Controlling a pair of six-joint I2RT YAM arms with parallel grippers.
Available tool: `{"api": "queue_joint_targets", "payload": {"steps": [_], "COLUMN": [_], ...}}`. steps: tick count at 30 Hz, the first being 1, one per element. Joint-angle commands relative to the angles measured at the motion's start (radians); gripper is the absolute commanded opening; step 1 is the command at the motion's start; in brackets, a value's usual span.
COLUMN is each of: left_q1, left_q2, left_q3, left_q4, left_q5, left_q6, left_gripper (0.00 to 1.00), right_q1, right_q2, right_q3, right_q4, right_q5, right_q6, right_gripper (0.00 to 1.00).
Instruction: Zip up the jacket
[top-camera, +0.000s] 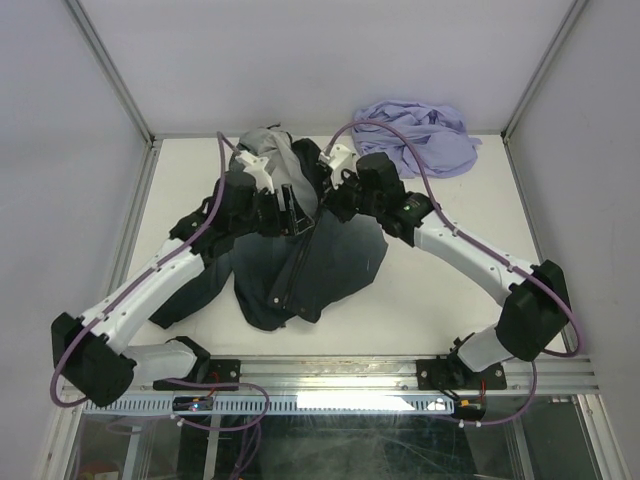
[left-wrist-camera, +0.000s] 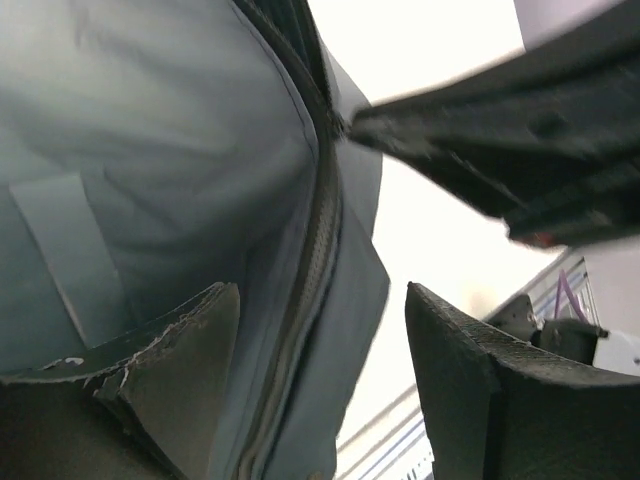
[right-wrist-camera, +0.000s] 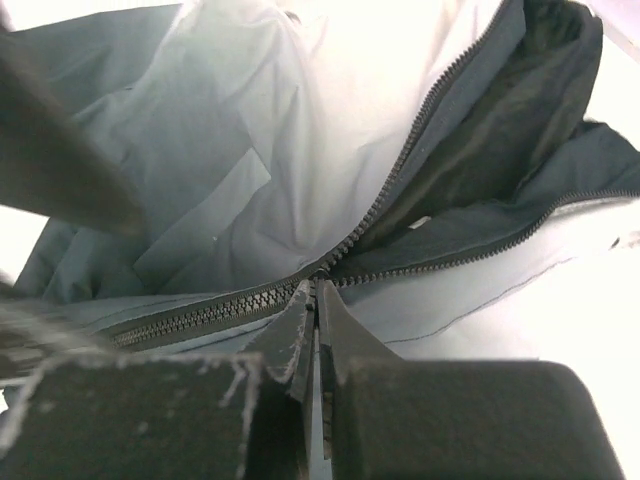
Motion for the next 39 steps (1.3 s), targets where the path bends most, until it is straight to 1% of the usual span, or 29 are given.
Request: {"api": "queue_joint_targets", "payload": {"steps": [1,5,6,7,9,10,11,13,14,16,19,22,25,28,32,36,39], "left_q1": [0.017,0.018,0.017,0.019,0.02,0.02,0.02,0.021,0.02,0.02,0.02,0.02,0.02,0.02,0.023,0.035,0.052], "left_q2": [0.113,0.171,0.181,0.191,0.198,0.195,0.187,0.161,0.143,0.111,0.052,-0.001,-0.039,-0.068,-0.085,-0.069,-0.044], "left_q3": [0.042,0.038,0.035,0.033,0.03,0.024,0.015,-0.013,-0.026,-0.05,-0.081,-0.102,-0.102,-0.088,-0.047,0.026,0.112], "left_q4": [0.175,0.218,0.222,0.223,0.212,0.202,0.191,0.162,0.141,0.083,-0.014,-0.091,-0.168,-0.23,-0.287,-0.33,-0.358], "left_q5": [0.016,0.055,0.056,0.056,0.071,0.081,0.091,0.12,0.133,0.159,0.19,0.182,0.135,0.059,-0.073,-0.214,-0.341], "left_q6": [0.0,0.002,0.003,0.006,0.012,0.013,0.016,0.026,0.034,0.048,0.07,0.094,0.115,0.131,0.151,0.196,0.245], "left_gripper": [0.67,0.65,0.62,0.57,0.36,0.25,0.16,0.02,0.0,0.0,0.0,0.0,0.0,0.0,0.0,0.0,0.0], "right_q1": [0.025,0.05,0.051,0.051,0.051,0.051,0.051,0.051,0.046,0.011,-0.059,-0.107,-0.143,-0.211,-0.337,-0.47,-0.57], "right_q2": [-0.08,-0.076,-0.071,-0.068,-0.061,-0.057,-0.054,-0.043,-0.033,-0.008,0.026,0.064,0.098,0.122,0.113,0.05,-0.027], "right_q3": [0.015,0.026,0.029,0.033,0.038,0.038,0.038,0.038,0.046,0.069,0.103,0.143,0.179,0.195,0.194,0.18,0.17], "right_q4": [0.051,0.051,0.051,0.048,0.044,0.043,0.044,0.049,0.05,0.048,0.057,0.058,0.043,0.024,-0.005,-0.039,-0.066], "right_q5": [-0.049,-0.075,-0.079,-0.08,-0.061,-0.027,0.018,0.128,0.189,0.276,0.343,0.356,0.354,0.402,0.43,0.433,0.42], "right_q6": [0.048,0.058,0.059,0.059,0.057,0.053,0.046,0.021,0.018,0.041,0.089,0.098,0.102,0.094,0.094,0.105,0.12], "right_gripper": [0.0,0.0,0.0,0.0,0.0,0.0,0.0,0.0,0.0,0.0,0.0,0.0,0.0,0.0,0.0,0.0,0.0]}}
